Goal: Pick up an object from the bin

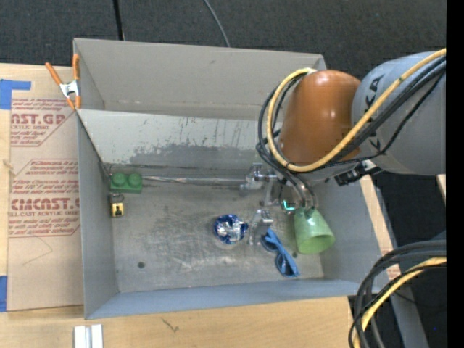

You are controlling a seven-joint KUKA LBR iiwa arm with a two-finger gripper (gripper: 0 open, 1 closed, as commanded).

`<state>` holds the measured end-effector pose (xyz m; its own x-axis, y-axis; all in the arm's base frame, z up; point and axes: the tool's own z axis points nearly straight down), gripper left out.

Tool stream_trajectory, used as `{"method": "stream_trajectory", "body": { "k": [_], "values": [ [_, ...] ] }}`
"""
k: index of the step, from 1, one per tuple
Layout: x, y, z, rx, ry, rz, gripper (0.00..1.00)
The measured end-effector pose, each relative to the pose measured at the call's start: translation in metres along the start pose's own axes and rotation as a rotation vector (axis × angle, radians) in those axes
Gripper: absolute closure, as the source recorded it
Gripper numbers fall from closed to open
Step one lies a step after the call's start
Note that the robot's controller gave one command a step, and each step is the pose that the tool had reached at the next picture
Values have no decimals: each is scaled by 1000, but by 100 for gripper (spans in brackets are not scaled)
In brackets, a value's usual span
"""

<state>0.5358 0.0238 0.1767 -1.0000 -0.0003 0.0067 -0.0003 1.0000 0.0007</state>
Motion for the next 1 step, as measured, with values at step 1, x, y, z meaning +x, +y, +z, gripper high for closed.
{"method": "stream_trajectory", "body": {
  "k": [1],
  "values": [
    [20,-29,104,2,-21,-266,0]
  ]
}}
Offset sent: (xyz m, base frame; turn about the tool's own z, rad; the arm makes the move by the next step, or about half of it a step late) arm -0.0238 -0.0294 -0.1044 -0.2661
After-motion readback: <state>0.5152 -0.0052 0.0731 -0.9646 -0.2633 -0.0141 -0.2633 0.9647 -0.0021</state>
